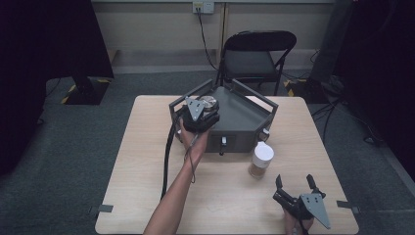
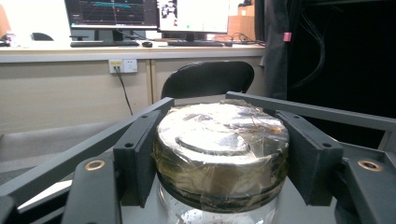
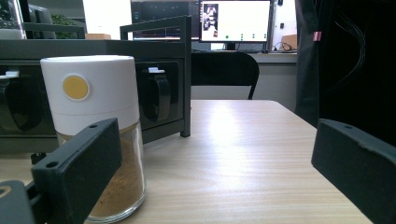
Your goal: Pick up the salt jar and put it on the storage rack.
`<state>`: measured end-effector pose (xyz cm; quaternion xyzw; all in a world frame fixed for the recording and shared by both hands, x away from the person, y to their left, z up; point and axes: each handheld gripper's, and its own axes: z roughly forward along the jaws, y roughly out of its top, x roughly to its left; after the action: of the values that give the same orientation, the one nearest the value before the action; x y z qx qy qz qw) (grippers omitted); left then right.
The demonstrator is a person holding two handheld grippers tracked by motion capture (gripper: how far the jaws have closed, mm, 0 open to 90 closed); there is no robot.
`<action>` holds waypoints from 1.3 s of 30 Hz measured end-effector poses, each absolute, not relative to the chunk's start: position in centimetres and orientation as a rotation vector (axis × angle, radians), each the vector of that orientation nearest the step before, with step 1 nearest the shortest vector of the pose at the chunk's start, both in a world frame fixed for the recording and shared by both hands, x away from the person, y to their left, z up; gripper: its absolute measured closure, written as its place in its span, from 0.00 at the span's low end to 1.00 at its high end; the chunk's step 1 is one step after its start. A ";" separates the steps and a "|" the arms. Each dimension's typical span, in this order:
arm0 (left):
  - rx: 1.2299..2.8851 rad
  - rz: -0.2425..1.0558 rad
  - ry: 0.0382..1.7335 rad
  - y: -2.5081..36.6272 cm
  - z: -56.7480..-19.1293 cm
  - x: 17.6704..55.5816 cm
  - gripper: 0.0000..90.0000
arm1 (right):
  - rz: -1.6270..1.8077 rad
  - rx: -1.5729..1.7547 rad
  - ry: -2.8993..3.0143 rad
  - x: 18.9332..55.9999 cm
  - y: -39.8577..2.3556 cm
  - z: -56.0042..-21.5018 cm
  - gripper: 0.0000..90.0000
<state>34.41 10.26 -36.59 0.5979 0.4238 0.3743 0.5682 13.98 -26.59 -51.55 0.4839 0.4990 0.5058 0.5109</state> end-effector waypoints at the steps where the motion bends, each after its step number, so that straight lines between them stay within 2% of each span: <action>1: 1.404 0.875 0.999 10.3 -36.5 34.4 0.38 | 1.217 1.165 1.201 14.0 -26.6 -51.5 0.00; 17: 1.407 0.867 0.995 10.5 -36.6 34.5 0.38 | 1.215 1.167 1.198 14.0 -26.5 -51.6 0.00; 18: 1.404 0.865 1.002 10.4 -36.6 34.5 0.37 | 1.215 1.167 1.197 14.0 -26.5 -51.6 0.00; 20: 1.383 0.837 1.004 10.7 -36.9 34.6 0.20 | 1.216 1.167 1.197 14.0 -26.5 -51.5 0.00; 26: 1.324 0.861 1.026 10.5 -37.6 34.0 0.01 | 1.215 1.167 1.197 14.0 -26.5 -51.6 0.00; 39: 1.353 0.879 0.971 11.5 -36.8 32.5 0.00 | 1.212 1.168 1.194 14.0 -26.5 -51.6 0.00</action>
<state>32.47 11.51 -36.78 0.5808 0.4168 0.3773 0.5887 13.98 -26.46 -51.56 0.4857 0.4967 0.5040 0.5132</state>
